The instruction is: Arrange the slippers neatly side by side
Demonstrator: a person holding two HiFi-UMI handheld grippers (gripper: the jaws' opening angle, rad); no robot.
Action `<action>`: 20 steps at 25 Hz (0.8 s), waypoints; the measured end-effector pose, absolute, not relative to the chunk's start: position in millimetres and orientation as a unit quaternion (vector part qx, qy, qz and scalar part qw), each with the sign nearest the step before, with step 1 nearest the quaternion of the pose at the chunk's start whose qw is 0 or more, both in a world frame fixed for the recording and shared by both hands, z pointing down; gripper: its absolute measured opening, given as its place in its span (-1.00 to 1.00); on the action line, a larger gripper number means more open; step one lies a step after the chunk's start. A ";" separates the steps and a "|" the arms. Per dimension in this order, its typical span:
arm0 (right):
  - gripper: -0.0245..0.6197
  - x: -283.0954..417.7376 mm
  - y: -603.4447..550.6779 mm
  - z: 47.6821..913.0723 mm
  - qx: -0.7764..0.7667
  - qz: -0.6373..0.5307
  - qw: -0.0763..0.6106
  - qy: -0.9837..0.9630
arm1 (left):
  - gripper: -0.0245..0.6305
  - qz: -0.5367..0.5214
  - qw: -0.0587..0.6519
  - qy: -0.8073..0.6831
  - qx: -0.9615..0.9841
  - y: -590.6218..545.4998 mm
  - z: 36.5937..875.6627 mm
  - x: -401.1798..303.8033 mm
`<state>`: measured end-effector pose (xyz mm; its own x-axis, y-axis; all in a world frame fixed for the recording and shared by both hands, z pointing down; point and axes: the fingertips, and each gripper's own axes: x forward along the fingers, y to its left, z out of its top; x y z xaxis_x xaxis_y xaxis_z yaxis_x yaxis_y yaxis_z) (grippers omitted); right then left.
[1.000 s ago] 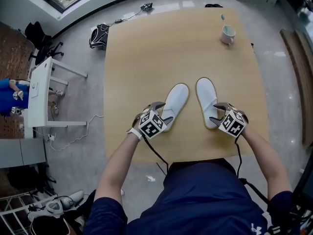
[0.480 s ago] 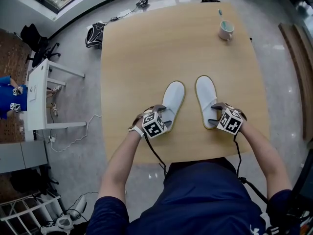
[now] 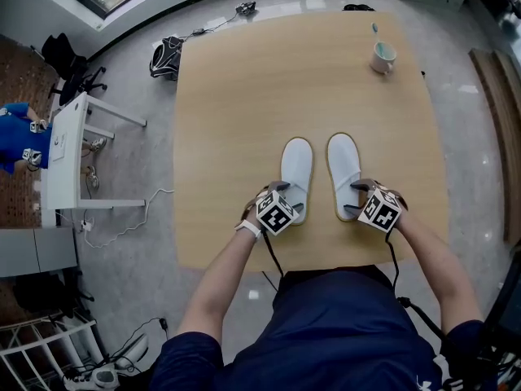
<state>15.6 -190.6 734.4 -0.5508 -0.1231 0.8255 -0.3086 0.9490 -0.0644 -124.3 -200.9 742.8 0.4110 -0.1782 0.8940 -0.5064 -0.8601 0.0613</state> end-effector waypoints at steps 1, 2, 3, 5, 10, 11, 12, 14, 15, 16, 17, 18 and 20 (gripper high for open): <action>-0.08 13.6 -190.5 734.6 0.126 0.102 0.456 -0.875 | 0.00 0.497 0.172 -0.220 0.822 -201.7 742.8 -122.5; -0.08 11.7 -190.2 734.8 0.128 0.103 0.455 -0.875 | 0.00 0.493 0.180 -0.233 0.819 -202.6 743.0 -120.9; -0.08 10.0 -190.0 735.3 0.130 0.104 0.453 -0.876 | 0.00 0.489 0.187 -0.245 0.816 -203.3 743.5 -119.5; -0.08 6.7 -189.8 736.5 0.134 0.105 0.451 -0.876 | 0.00 0.481 0.200 -0.266 0.811 -204.6 744.6 -116.8; -0.08 -2.1 -190.2 735.1 0.139 0.106 0.445 -0.878 | 0.00 0.482 0.205 -0.289 0.801 -205.1 743.9 -110.1; -0.08 -3.9 -190.1 734.9 0.139 0.106 0.445 -0.878 | 0.00 0.483 0.207 -0.293 0.799 -204.8 744.1 -108.8; -0.08 -5.7 -190.0 734.9 0.140 0.107 0.444 -0.879 | 0.00 0.484 0.209 -0.296 0.796 -204.3 744.2 -107.6; -0.08 -9.3 -189.7 734.7 0.140 0.107 0.443 -0.879 | 0.00 0.487 0.212 -0.303 0.791 -203.1 744.4 -104.3; -0.08 -10.8 -189.8 734.3 0.141 0.107 0.442 -0.879 | 0.00 0.490 0.211 -0.304 0.789 -202.7 744.7 -102.4; -0.08 -12.0 -190.0 733.6 0.142 0.107 0.441 -0.880 | 0.00 0.493 0.209 -0.304 0.788 -202.3 745.1 -100.2; -0.08 -12.7 -190.2 732.9 0.143 0.108 0.440 -0.880 | 0.00 0.495 0.208 -0.303 0.787 -201.7 745.3 -97.5; -0.08 -13.2 -190.4 732.3 0.145 0.109 0.439 -0.880 | 0.00 0.496 0.209 -0.302 0.787 -201.1 745.6 -95.1; -0.08 -14.8 -190.9 731.6 0.149 0.113 0.437 -0.880 | 0.00 0.500 0.209 -0.300 0.785 -200.8 745.7 -92.5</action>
